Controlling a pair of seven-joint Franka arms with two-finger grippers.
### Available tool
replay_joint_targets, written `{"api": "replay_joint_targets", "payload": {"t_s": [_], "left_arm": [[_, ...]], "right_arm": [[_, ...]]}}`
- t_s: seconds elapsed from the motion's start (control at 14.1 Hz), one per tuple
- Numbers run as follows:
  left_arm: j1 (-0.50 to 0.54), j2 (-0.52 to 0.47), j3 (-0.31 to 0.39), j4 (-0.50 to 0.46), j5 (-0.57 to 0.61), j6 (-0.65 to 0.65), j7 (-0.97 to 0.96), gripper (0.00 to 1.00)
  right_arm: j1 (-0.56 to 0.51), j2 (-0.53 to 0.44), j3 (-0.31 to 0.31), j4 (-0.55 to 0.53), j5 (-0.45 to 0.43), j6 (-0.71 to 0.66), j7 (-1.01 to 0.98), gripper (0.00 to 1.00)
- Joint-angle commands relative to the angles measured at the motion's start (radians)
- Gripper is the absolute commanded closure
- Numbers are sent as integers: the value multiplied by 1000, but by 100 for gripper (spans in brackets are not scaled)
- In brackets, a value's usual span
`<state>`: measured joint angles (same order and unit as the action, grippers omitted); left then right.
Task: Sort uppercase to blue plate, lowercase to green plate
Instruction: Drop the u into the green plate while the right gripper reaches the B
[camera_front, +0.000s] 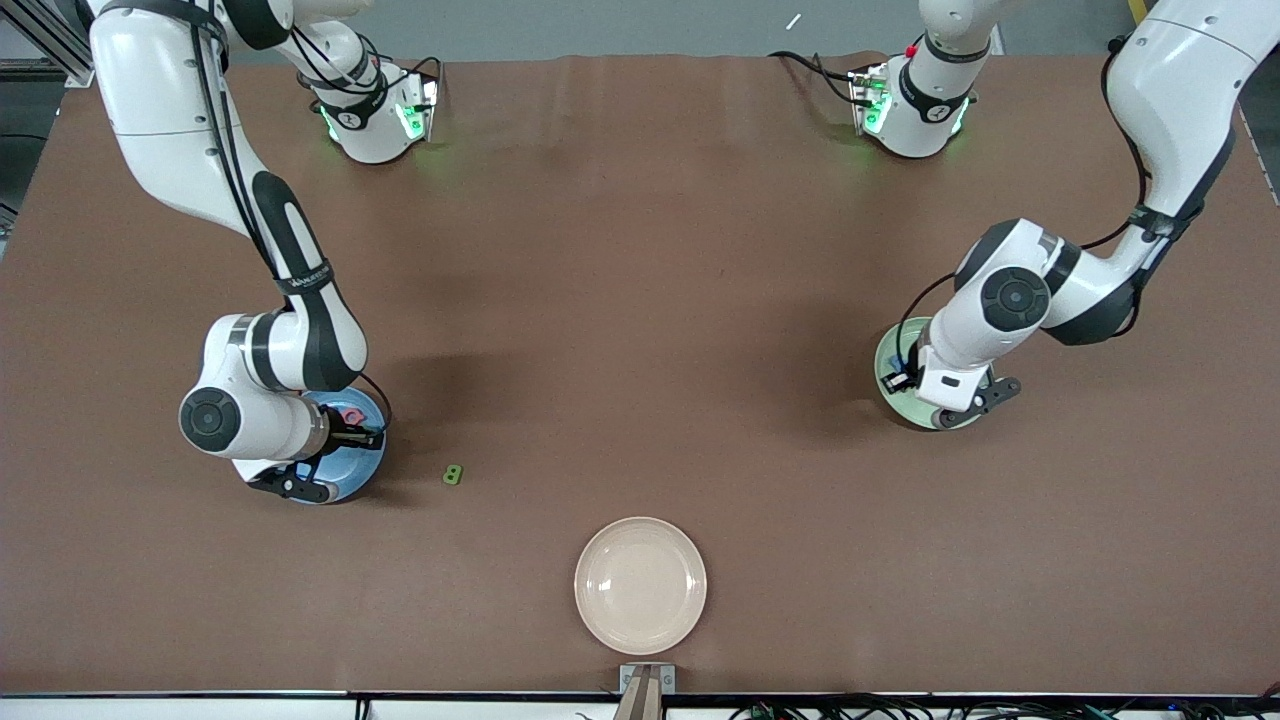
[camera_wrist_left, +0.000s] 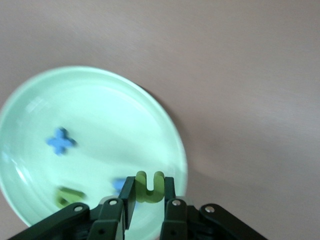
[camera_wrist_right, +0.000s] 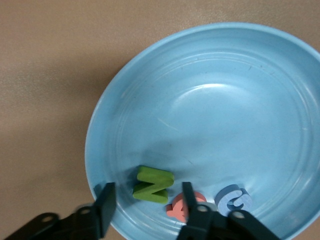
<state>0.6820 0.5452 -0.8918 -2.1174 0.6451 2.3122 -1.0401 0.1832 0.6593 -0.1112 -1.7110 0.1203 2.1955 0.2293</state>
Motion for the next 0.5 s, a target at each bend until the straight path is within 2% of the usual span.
{"api": "replay_joint_targets", "payload": {"t_s": [0.0,0.43], "left_arm": [[43,-19,-16,-33,59,12,58,86],[79,25,-13,-32,125,25,135,86]], "right_arm": [[-2,-27,12,2,-8,-13,15,0],[68,-20,21,74,12,12,166,0]]}}
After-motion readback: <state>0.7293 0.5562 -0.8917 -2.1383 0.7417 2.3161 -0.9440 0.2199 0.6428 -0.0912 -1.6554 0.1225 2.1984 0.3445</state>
